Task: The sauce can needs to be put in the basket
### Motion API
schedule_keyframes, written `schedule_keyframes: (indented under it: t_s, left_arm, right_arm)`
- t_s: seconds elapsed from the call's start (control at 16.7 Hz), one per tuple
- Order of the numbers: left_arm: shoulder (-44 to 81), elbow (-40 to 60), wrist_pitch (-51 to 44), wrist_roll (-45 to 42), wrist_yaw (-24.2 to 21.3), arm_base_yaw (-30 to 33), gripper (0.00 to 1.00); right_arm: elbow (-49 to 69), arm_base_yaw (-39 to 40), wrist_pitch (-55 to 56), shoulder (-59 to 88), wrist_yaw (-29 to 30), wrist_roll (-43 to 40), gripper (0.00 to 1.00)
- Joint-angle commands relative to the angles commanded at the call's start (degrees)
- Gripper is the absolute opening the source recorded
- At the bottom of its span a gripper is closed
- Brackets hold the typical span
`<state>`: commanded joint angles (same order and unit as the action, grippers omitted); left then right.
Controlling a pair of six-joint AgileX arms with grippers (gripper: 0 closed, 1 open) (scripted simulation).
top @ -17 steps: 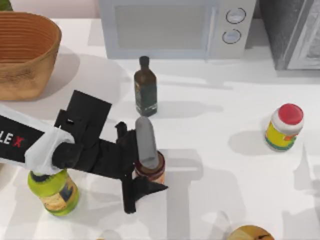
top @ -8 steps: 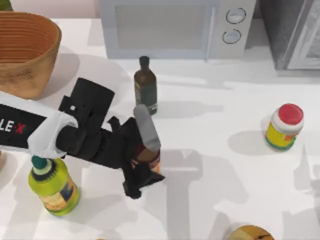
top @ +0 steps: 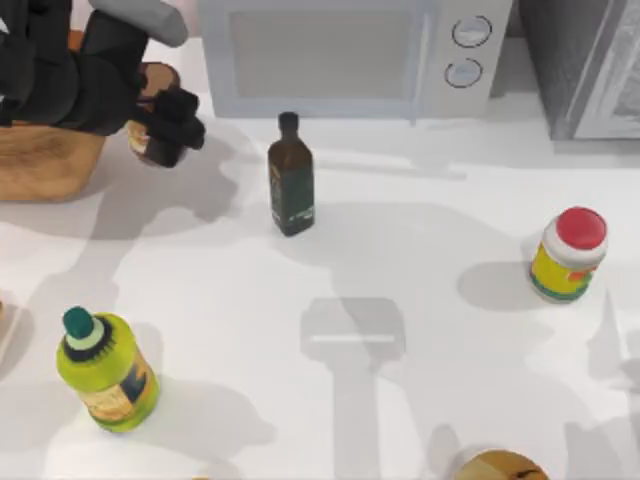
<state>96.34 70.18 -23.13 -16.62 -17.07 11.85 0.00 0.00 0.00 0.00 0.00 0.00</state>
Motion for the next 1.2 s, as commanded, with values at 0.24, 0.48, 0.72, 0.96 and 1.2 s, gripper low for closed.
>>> schedule_keyframes:
  t_s: [0.24,0.48,0.72,0.96,1.2]
  left_arm:
    - [-1.31,12.59,-7.94,6.62,6.8,-10.65,0.0]
    - [0.35,21.32,-11.78,9.78,10.12,-17.94,0.0]
    - [0.89,22.75,-12.26,10.21,10.53,-19.19,0.0]
    - [1.34,22.43,-11.31,10.06,10.56,-18.94,0.0]
    - [4.08,21.71,-7.76,10.3,10.66,-18.74,0.0]
  right_arm:
    - [0.0,0.0,0.0,0.0,0.0,0.0,1.0]
    - [0.0,0.0,0.0,0.0,0.0,0.0,1.0]
    - [0.0,0.0,0.0,0.0,0.0,0.0,1.0]
    - [0.0,0.0,0.0,0.0,0.0,0.0,1.0]
    - [0.0,0.0,0.0,0.0,0.0,0.0,1.0]
